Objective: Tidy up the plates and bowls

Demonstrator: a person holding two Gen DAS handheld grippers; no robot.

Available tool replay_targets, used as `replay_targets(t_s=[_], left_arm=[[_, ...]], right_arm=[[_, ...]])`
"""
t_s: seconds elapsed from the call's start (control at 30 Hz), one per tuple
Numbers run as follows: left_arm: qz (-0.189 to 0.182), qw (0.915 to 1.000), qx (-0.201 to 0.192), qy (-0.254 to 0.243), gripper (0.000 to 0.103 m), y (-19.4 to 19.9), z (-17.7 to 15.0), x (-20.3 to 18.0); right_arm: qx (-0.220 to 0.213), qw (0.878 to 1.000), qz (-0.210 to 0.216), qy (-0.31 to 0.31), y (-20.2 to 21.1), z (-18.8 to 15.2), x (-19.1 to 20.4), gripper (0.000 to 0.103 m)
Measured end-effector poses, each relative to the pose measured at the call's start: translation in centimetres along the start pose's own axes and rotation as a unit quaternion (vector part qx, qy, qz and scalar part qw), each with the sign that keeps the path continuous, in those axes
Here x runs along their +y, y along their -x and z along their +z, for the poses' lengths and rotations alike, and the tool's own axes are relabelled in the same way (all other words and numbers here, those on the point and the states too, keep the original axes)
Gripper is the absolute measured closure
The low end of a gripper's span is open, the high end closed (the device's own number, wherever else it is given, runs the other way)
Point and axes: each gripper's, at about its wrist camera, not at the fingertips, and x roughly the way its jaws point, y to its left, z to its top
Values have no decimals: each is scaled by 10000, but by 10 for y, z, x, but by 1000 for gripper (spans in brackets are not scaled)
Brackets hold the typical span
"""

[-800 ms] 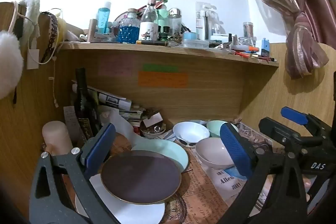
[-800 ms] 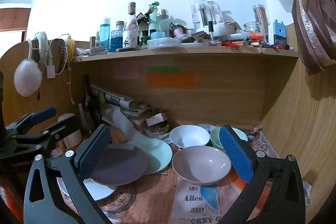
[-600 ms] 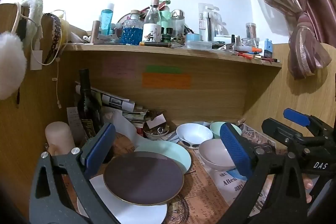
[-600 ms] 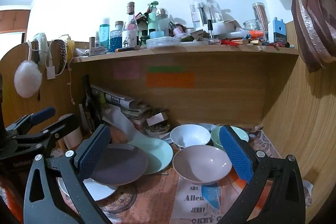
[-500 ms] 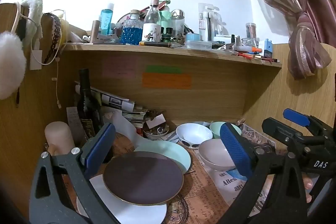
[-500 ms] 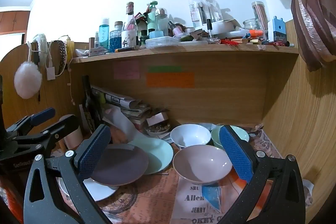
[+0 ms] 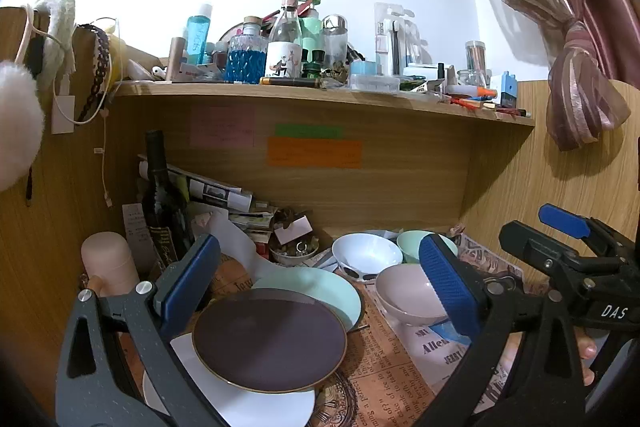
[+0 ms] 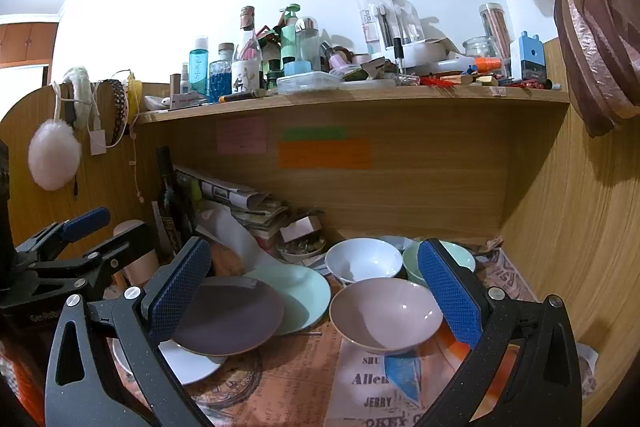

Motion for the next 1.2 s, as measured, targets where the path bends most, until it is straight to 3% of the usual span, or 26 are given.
replay_targets(t_s=[1.2], left_arm=[[-13, 10000, 32, -5, 2, -2, -1, -1]], right_arm=[[39, 9999, 52, -96, -2, -1, -2, 0]])
